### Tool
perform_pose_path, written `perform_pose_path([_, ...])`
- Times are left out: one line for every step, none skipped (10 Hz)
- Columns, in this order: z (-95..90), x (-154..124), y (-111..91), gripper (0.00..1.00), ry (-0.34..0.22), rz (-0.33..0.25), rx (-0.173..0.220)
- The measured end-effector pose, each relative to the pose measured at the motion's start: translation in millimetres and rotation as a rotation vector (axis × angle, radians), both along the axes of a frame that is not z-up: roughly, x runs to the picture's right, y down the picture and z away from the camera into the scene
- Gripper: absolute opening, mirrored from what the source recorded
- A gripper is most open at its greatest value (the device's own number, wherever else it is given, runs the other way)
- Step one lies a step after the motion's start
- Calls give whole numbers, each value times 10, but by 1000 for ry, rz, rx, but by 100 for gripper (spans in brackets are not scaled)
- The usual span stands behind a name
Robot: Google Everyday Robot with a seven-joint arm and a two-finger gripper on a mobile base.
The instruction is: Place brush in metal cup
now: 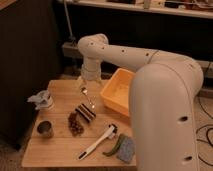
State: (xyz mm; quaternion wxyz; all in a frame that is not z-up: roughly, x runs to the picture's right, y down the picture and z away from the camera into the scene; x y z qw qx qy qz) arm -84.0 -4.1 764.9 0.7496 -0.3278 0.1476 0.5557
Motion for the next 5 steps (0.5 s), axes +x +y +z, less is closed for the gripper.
perform_pose_path([-55, 53, 99, 80, 79, -6, 23])
perform_pose_path([-139, 72, 268, 80, 157, -19, 35])
perform_pose_path([-239, 82, 442, 80, 217, -16, 45])
perform_pose_path([-334, 197, 599, 80, 275, -13, 59])
perform_pose_path([-399, 327, 747, 80, 306, 2, 71])
